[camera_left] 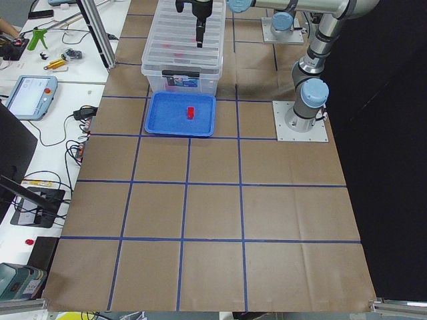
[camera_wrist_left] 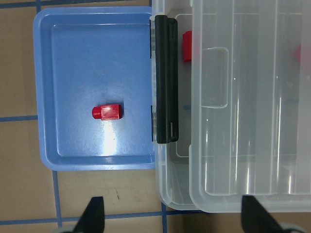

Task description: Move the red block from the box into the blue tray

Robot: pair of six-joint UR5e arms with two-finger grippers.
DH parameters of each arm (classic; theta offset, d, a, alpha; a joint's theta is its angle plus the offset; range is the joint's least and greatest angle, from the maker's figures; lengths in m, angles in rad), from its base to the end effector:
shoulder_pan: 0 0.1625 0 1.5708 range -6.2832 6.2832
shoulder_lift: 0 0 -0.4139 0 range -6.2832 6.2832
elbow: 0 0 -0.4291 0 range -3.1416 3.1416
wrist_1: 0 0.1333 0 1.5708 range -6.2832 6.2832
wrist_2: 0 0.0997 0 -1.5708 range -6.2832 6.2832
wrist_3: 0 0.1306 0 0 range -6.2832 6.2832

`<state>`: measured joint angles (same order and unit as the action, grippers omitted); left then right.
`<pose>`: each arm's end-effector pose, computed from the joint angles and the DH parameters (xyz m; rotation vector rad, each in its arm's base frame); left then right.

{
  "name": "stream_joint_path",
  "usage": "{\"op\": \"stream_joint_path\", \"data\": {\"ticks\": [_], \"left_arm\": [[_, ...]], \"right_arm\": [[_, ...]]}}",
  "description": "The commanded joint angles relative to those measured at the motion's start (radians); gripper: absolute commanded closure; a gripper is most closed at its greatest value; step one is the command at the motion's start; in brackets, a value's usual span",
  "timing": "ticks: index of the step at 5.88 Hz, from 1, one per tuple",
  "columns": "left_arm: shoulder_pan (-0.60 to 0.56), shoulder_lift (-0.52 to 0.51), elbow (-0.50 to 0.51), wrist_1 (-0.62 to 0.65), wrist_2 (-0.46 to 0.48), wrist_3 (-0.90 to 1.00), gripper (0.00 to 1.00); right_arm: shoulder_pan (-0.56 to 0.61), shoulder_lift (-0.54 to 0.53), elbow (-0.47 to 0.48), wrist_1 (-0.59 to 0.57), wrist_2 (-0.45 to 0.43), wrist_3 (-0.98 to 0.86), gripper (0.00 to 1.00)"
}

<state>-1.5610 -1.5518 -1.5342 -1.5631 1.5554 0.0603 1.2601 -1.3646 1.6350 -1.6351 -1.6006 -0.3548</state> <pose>-0.1301 -0.5296 0.4761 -0.0797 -3.1258 0.0998 -0.0508 -0.5814 0.3048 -0.0728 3.0854 0.3167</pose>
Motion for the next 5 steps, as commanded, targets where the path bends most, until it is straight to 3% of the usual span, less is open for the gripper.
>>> {"op": "stream_joint_path", "data": {"ticks": [1,4,5], "left_arm": [[0.001,-0.001,0.000,0.000,0.000,0.000,0.01],[0.001,-0.004,0.002,0.000,0.002,-0.002,0.01],[0.002,-0.001,0.002,0.000,0.003,-0.001,0.01]], "right_arm": [[0.021,-0.023,-0.041,0.004,0.001,0.002,0.00],[0.207,-0.089,-0.133,0.008,0.010,0.332,0.00],[0.250,-0.090,-0.165,0.068,0.011,0.388,0.00]]}}
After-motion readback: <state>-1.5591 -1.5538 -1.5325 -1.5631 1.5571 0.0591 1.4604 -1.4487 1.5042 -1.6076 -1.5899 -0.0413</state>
